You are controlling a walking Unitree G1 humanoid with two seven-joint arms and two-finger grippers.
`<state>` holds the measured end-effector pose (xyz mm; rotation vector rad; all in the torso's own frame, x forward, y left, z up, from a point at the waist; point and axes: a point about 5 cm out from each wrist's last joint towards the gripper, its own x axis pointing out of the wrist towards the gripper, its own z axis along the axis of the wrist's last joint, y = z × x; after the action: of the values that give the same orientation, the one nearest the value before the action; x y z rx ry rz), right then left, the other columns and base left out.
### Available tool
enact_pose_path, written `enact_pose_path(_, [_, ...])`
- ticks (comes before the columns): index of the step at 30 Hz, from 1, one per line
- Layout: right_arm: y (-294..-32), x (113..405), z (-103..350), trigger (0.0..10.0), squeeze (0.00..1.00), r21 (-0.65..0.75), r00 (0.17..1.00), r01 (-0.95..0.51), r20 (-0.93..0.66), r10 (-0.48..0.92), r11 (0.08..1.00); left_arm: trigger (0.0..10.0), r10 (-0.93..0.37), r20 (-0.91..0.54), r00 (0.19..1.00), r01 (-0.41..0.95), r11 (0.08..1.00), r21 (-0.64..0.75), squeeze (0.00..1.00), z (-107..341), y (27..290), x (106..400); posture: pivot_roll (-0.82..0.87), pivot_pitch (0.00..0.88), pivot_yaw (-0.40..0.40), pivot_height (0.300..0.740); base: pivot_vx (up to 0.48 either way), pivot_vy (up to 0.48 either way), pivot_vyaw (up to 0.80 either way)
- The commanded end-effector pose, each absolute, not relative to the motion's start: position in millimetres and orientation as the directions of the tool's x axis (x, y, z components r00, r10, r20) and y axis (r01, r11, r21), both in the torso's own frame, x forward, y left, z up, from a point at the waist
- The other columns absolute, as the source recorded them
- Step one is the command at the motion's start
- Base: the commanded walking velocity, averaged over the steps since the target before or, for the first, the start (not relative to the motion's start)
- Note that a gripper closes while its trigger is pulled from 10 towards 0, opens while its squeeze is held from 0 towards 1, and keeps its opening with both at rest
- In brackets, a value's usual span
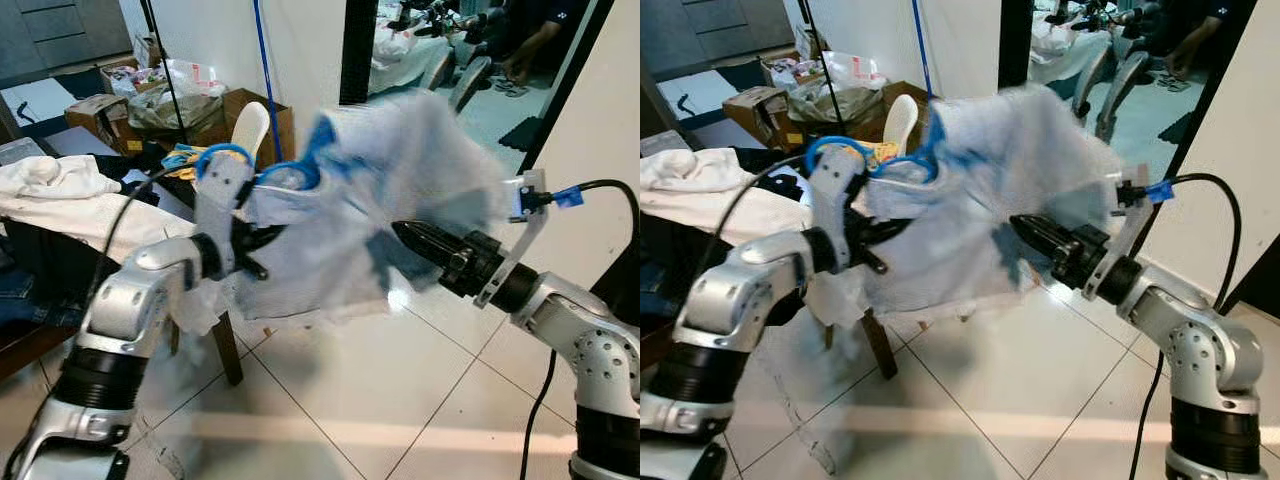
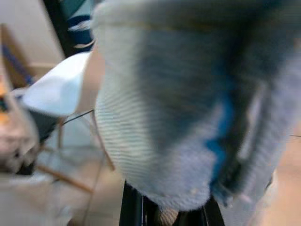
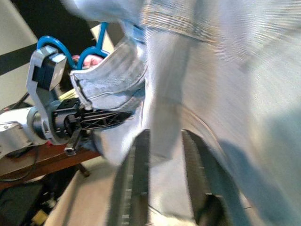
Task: Hang hanger
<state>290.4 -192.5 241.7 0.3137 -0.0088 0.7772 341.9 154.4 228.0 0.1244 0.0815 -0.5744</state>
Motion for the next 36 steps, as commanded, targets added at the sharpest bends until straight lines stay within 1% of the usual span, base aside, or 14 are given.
enact_pose_path(1, [-199,288,247,10.0,1.0,0.222,0.731,-0.681,0.145,0.667,0.698,0.0,-0.514,-0.095,0.852,0.522,0.847,0.099,0.0,233,162,342,-0.01,0.074,0.014,0.74,0.0,0.0,0.0])
enact_pose_path(9, [-202,286,259,10.0,1.0,0.184,0.731,-0.682,0.196,0.654,0.707,0.0,-0.508,-0.093,0.856,0.516,0.851,0.099,0.0,234,164,341,-0.01,0.078,0.013,0.74,0.0,0.0,0.0])
enact_pose_path(10, [-195,286,262,10.0,0.99,0.136,0.723,-0.688,0.205,0.66,0.712,0.0,-0.509,-0.092,0.856,0.517,0.851,0.098,0.0,234,163,341,-0.01,0.08,0.016,0.74,0.0,0.0,0.0])
enact_pose_path(11, [-183,285,266,10.0,0.18,0.073,0.71,-0.695,0.22,0.668,0.715,0.0,-0.512,-0.092,0.854,0.519,0.849,0.095,0.0,234,162,341,-0.01,0.08,0.017,0.74,0.0,0.0,0.0])
enact_pose_path(13, [-175,285,269,10.0,0.18,0.03,0.702,-0.697,0.232,0.674,0.716,0.0,-0.513,-0.091,0.854,0.52,0.849,0.093,0.0,234,161,341,-0.01,0.08,0.017,0.74,0.0,0.0,0.0])
enact_pose_path(14, [-162,283,271,10.0,0.0,-0.038,0.682,-0.706,0.235,0.693,0.707,0.0,-0.513,-0.091,0.853,0.521,0.849,0.092,0.0,234,160,341,-0.01,0.081,0.019,0.74,0.0,0.0,0.0])
enact_pose_path(15, [-162,283,271,10.0,0.0,-0.038,0.682,-0.706,0.235,0.693,0.707,0.0,-0.513,-0.091,0.853,0.521,0.849,0.092,0.0,234,160,341,-0.01,0.081,0.019,0.74,0.0,0.0,0.0])
enact_pose_path(19, [-124,281,265,10.0,0.0,-0.244,0.62,-0.728,0.167,0.767,0.641,0.0,-0.556,-0.091,0.826,0.563,0.822,0.088,0.0,235,152,340,-0.01,0.083,0.018,0.74,0.0,0.0,0.0])
enact_pose_path(25, [-118,282,265,10.0,0.0,-0.274,0.615,-0.724,0.16,0.772,0.633,0.0,-0.581,-0.093,0.808,0.588,0.804,0.087,0.0,235,148,337,0.0,0.081,0.018,0.74,0.0,0.0,0.0])
enact_pose_path(26, [-116,287,266,10.0,0.0,-0.329,0.632,-0.694,0.149,0.761,0.641,0.0,-0.633,-0.111,0.766,0.642,0.763,0.076,0.0,231,141,332,0.0,0.083,0.017,0.74,0.0,0.0,0.0])
enact_pose_path(30, [-114,290,268,10.0,0.0,-0.367,0.644,-0.67,0.144,0.751,0.645,0.0,-0.672,-0.126,0.73,0.682,0.728,0.066,0.0,228,135,327,0.0,0.083,0.019,0.74,0.0,0.0,0.0])
enact_pose_path(32, [-111,296,269,10.0,0.0,-0.44,0.669,-0.621,0.133,0.731,0.649,0.0,-0.755,-0.161,0.636,0.769,0.638,0.047,0.0,221,121,315,0.0,0.083,0.02,0.74,0.0,0.0,0.0])
enact_pose_path(34, [-111,296,269,10.0,0.0,-0.44,0.669,-0.621,0.133,0.731,0.649,0.0,-0.755,-0.161,0.636,0.769,0.638,0.047,0.0,221,121,315,0.0,0.083,0.02,0.74,0.0,0.0,0.0])
enact_pose_path(36, [-110,298,268,10.0,0.0,-0.454,0.677,-0.609,0.13,0.724,0.651,0.0,-0.786,-0.171,0.594,0.801,0.597,0.042,0.0,220,116,310,0.0,0.083,0.02,0.74,0.0,0.0,0.0])
